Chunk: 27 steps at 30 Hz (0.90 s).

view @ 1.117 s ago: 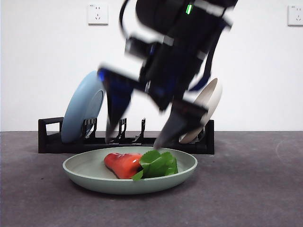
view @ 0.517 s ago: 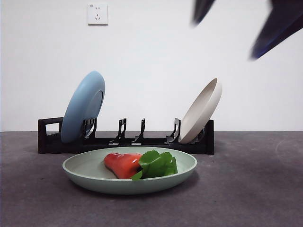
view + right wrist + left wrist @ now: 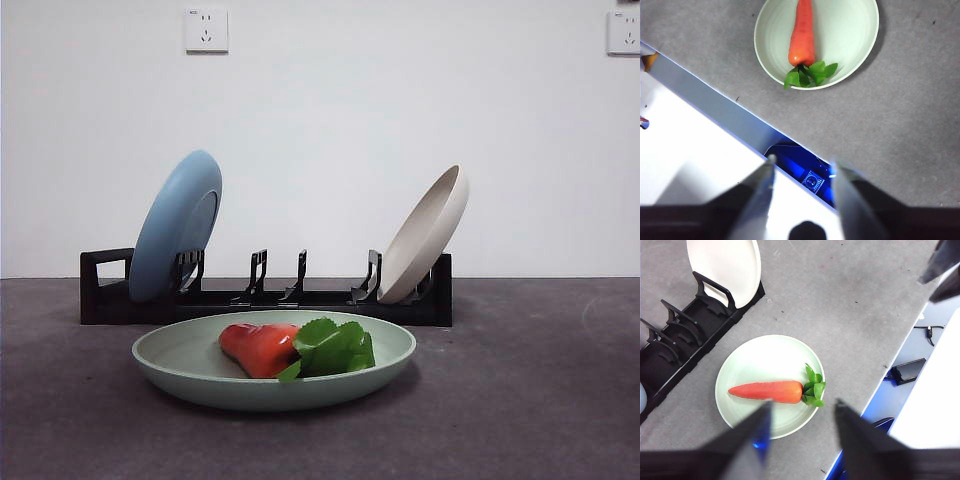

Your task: Take the green plate from the plate rack,put the plate on the table,take the carrot from the table,put the carrot in the plate

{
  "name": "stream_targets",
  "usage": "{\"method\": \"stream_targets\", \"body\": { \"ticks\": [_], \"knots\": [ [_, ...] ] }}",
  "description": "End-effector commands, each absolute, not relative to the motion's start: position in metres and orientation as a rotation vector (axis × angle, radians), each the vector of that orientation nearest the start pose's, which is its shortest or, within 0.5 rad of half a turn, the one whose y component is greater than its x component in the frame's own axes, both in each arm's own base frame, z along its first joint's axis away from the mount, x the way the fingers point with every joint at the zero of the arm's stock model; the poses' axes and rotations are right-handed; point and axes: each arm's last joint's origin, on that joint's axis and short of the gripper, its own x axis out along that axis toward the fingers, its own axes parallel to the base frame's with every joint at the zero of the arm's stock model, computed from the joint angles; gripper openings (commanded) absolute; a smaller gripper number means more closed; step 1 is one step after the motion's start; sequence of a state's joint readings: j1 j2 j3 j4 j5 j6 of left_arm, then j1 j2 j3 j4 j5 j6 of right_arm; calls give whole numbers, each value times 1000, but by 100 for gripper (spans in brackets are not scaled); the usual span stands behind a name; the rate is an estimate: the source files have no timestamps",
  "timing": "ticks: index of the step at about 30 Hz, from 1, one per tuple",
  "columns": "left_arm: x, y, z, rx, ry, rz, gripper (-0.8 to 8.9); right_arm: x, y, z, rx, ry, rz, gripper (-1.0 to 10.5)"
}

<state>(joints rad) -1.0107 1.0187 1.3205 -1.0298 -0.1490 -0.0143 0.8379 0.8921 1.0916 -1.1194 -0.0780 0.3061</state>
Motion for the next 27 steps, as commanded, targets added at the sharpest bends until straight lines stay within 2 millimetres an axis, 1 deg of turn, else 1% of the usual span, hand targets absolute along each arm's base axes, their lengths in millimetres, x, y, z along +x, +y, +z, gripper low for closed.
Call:
{"method": "stream_targets", "body": {
  "ticks": [1, 4, 23, 27],
  "knots": [
    [94, -142, 394, 383, 639, -815, -6, 92, 106, 339, -98, 986, 703, -11],
    [94, -142, 394, 385, 638, -814, -4, 92, 106, 340, -94, 987, 702, 3],
    [94, -142, 394, 383, 633, -807, -4, 91, 105, 340, -91, 981, 704, 2],
    [98, -129, 401, 410, 553, -785, -3, 91, 105, 340, -91, 981, 704, 2]
  ]
}}
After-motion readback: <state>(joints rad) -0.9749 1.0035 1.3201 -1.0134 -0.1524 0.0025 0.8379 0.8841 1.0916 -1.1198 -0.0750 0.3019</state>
